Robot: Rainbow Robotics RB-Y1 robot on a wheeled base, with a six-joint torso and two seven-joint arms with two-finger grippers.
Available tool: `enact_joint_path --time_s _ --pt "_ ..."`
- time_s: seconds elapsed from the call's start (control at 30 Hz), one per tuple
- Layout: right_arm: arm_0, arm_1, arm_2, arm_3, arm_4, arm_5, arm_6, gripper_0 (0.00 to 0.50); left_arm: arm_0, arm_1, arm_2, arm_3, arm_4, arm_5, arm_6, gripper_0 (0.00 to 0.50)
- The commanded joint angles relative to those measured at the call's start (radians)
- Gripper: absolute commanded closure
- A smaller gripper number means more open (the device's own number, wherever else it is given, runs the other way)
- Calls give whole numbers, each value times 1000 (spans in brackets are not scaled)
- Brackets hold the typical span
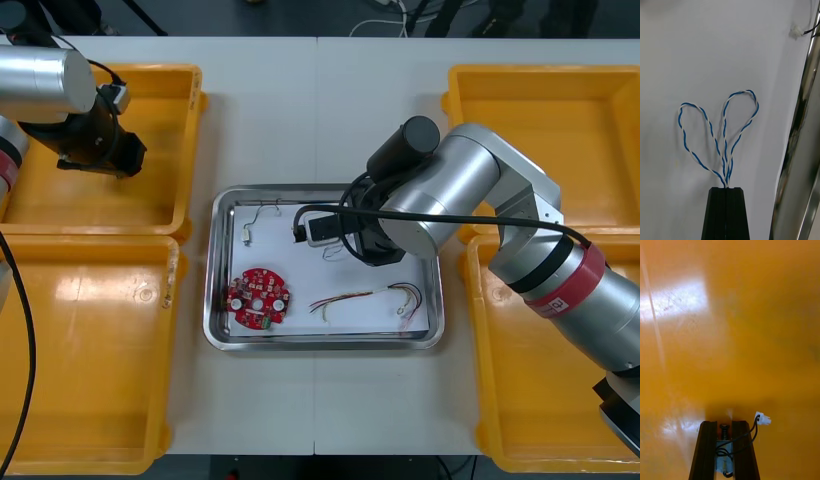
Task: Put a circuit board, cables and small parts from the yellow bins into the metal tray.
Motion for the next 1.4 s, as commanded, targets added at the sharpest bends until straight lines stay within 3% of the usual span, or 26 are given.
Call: enact_joint_path --time_s 0.03,0.3,0.33,0.4,0.47,0.6,0.8,0.93,1.27,1.4 --pt "15 -8 12 -8 14 -16 24 500 -46 18 58 -91 -16 81 -87 500" --pt "22 -11 12 -10 23 -21 19 486 -46 19 125 -178 -41 212 -87 500" --pt "22 -11 12 -10 25 -21 21 458 -46 21 133 -190 -46 230 -84 500" --pt "22 -11 12 -10 23 -21 19 353 -43 21 144 -215 -52 261 -82 500" --pt "22 -11 12 -10 23 -21 18 197 -43 21 157 -244 -61 301 -76 500" --pt "22 -12 12 -10 28 -21 15 52 -43 22 173 -295 -78 365 -62 500" --pt "21 -14 -12 -10 22 -7 8 3 -17 21 194 -387 -96 445 -45 500" --pt "9 -14 -48 -10 0 42 5 0 14 21 197 -477 -115 503 -28 500" --pt "-76 -12 -147 -13 -96 251 -7 0 88 4 196 -704 -102 643 85 500" --pt "-113 -14 -193 -13 -113 357 -15 0 106 -18 183 -779 -88 647 154 500"
